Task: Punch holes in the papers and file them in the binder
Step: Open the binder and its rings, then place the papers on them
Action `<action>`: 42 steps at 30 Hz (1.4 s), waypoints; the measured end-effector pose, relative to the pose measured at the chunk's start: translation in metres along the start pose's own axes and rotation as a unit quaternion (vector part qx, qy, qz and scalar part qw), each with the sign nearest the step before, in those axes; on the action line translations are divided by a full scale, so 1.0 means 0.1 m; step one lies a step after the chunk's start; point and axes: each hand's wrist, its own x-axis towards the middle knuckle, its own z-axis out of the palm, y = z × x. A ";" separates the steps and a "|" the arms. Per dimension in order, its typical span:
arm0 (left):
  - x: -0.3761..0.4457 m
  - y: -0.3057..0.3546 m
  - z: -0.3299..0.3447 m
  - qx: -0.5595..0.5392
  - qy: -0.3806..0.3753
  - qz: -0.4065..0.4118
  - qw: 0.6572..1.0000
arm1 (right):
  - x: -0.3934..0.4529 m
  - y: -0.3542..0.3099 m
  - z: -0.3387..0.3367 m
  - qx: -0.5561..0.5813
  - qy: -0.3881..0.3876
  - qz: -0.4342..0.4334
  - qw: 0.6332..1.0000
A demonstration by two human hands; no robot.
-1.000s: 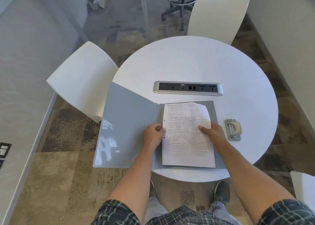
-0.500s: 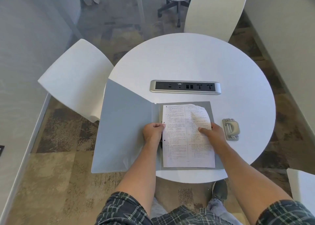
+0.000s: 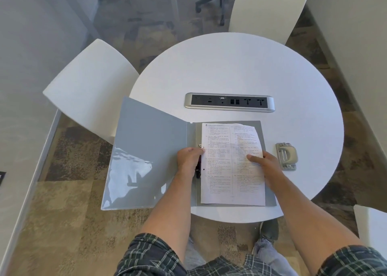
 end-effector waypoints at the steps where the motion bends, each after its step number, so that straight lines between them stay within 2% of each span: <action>1: 0.01 0.00 0.00 -0.010 -0.001 0.000 1.000 | 0.00 0.00 0.01 0.004 0.003 0.002 1.000; 8: 0.02 -0.02 0.01 -0.041 0.002 -0.009 0.999 | -0.06 -0.02 0.07 0.006 0.013 -0.023 1.000; 16: 0.02 -0.02 0.01 -0.029 -0.012 -0.014 0.999 | -0.09 -0.01 0.05 -0.009 0.018 -0.031 0.999; 25: 0.03 -0.04 0.12 -0.095 0.026 -0.045 0.994 | -0.07 0.00 0.03 0.022 0.012 -0.026 0.999; 29: 0.04 -0.04 0.14 -0.039 0.048 -0.024 0.998 | -0.04 0.03 0.02 0.017 0.019 -0.024 0.999; 35: -0.09 -0.06 0.01 0.053 0.026 0.029 0.998 | -0.06 0.02 0.02 -0.002 0.020 -0.027 0.999; 40: -0.23 -0.10 -0.20 0.173 -0.051 0.041 0.983 | -0.09 -0.01 0.03 -0.002 0.025 -0.023 0.999; 42: -0.26 -0.13 -0.25 0.191 -0.052 0.055 0.979 | -0.12 -0.02 0.04 -0.005 0.025 -0.025 0.999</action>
